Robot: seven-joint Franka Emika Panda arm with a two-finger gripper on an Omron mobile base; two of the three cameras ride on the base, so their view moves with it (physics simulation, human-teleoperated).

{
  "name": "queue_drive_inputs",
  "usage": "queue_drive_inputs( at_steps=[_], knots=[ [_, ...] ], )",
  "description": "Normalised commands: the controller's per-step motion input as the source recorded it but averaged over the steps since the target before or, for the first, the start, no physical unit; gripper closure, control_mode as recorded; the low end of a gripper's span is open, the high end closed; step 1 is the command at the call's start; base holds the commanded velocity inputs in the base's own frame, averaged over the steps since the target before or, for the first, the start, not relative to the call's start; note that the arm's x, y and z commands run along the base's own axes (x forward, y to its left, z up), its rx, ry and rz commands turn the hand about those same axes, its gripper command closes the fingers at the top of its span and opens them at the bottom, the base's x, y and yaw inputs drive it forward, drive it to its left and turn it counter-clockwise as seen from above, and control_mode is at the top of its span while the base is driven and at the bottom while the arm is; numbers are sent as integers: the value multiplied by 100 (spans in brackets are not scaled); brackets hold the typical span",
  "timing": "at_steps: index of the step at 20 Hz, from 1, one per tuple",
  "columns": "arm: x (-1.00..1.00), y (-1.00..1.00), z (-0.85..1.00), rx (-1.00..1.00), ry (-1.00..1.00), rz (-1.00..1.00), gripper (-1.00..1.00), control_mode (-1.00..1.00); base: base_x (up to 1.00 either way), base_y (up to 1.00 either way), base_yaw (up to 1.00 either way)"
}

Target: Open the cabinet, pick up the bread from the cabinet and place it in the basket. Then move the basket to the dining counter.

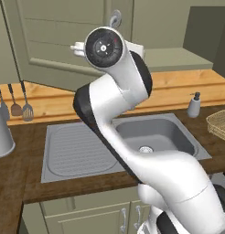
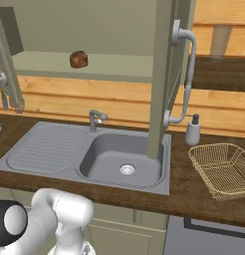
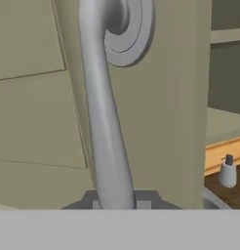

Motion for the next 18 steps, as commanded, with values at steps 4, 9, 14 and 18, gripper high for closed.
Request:
queue_drive_inputs(
  at_steps=[4,9,14,18],
  knots=[
    [-80,66,7,11,7,-1,-100,-100,0,0,0],
    [-11,-5,-4,7,7,-1,-100,-100,0,0,0],
    [-27,-53,-35,30,6,17,-100,-100,0,0,0],
    [-30,-62,-26,29,0,27,-100,-100,0,0,0]
  ],
)
